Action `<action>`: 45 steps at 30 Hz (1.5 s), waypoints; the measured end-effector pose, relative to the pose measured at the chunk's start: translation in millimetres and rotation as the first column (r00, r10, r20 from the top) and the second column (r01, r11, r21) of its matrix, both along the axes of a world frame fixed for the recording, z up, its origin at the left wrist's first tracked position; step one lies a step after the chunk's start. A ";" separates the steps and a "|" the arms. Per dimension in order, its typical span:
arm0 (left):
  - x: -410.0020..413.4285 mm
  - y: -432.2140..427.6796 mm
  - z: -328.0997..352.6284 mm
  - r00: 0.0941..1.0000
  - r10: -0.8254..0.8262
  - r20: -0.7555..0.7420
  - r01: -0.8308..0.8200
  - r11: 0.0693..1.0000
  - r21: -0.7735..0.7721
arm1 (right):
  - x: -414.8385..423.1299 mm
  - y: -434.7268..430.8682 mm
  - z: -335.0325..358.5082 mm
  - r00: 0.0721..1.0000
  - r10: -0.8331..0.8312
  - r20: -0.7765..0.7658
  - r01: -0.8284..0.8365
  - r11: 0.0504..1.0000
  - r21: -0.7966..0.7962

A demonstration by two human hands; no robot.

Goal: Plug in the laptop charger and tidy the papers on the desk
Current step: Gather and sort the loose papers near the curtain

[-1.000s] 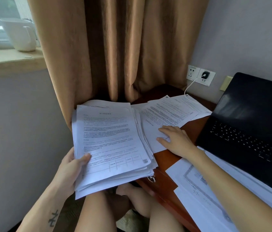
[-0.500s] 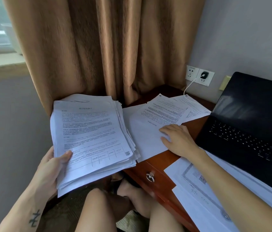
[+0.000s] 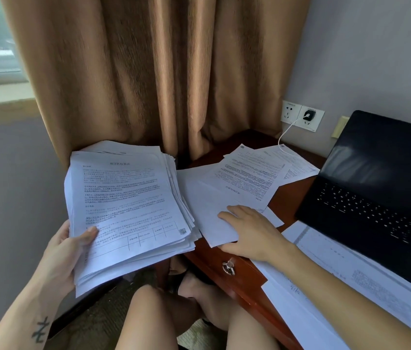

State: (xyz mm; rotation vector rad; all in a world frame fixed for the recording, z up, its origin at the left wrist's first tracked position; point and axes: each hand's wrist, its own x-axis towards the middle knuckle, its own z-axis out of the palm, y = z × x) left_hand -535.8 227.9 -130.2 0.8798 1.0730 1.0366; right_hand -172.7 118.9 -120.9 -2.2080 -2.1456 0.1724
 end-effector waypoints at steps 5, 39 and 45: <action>-3.0 -3.2 -1.5 1.000 0.004 0.005 -0.004 1.000 -0.009 | 16.9 0.0 0.9 1.000 -0.007 -0.012 0.009 0.987 0.162; 110.7 -35.1 -8.2 0.978 -0.207 -0.020 0.204 0.975 -0.092 | -32.1 6.2 35.0 0.944 0.078 -0.319 -0.120 0.986 -0.113; 106.4 -37.9 3.2 0.960 -0.278 0.031 0.280 0.950 -0.137 | -14.7 9.7 25.6 0.880 0.040 -0.473 -0.005 0.997 0.075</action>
